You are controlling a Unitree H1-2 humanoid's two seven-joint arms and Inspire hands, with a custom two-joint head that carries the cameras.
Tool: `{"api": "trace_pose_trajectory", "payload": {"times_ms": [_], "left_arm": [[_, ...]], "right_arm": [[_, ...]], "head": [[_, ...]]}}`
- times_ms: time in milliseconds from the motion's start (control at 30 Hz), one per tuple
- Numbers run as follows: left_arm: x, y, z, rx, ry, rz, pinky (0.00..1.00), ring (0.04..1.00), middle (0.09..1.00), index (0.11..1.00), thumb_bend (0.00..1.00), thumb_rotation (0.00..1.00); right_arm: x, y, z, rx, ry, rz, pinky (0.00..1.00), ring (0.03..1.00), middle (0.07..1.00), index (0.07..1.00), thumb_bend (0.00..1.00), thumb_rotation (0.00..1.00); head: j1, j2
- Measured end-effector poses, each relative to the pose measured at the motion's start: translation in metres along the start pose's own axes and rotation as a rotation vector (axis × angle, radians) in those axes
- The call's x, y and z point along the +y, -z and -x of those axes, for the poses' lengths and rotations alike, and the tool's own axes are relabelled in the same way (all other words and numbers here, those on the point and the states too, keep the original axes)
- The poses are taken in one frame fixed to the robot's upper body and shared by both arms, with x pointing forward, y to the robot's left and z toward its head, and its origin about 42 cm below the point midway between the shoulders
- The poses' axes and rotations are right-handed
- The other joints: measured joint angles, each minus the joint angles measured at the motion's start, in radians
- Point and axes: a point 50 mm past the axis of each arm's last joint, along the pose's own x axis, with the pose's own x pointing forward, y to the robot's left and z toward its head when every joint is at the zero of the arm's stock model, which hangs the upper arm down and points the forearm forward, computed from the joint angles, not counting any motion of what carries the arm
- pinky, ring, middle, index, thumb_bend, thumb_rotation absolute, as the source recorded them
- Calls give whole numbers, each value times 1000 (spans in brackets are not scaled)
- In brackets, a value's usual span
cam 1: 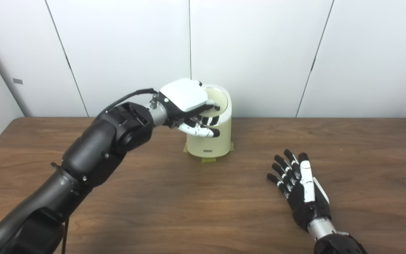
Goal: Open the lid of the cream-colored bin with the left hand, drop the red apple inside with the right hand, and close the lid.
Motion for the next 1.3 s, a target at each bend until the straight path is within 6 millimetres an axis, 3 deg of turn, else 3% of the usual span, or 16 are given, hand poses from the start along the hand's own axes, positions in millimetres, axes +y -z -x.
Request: {"api": "trace_pose_trajectory", "payload": {"times_ms": [100,300,400,733,833,967,1167,1300], "left_arm": [[8,7,13,81,-143,167,863,894,880,877,502,1000],[11,2,46,172,-335,460,869,941,948,947,414,994],[-5,-1,65,218,-354,580,907,978,987,981,397,998],[-74,16,140,462,-428,1031,949,950,950,973,435,996],[-92,8,150,469,-460,1189,949,958,962,990,448,998],[-120,-18,156,480,-493,1370,939,954,954,985,432,1000],[-150,-47,168,521,-529,1527,946,950,963,992,343,1000],[-162,-60,172,538,-550,1616,997,981,979,989,406,1000]], "right_arm": [[0,0,0,1,-2,0,861,944,943,1000,524,1000],[0,0,0,1,-1,0,854,939,940,1000,523,1000],[1,-1,-1,0,-1,0,838,932,935,987,523,1000],[-2,-3,3,-5,-3,15,817,927,933,956,535,1000],[-4,-3,5,-8,-2,21,818,925,927,952,550,997],[-9,-3,8,-23,20,13,836,914,911,931,570,968],[-15,-3,13,-71,46,11,907,940,930,928,561,997],[-17,-5,13,-105,53,16,928,950,944,934,544,1000]], "head": [[2,0],[-5,0],[-6,-2],[-2,2],[2,6],[14,12],[17,15],[12,17]]}}
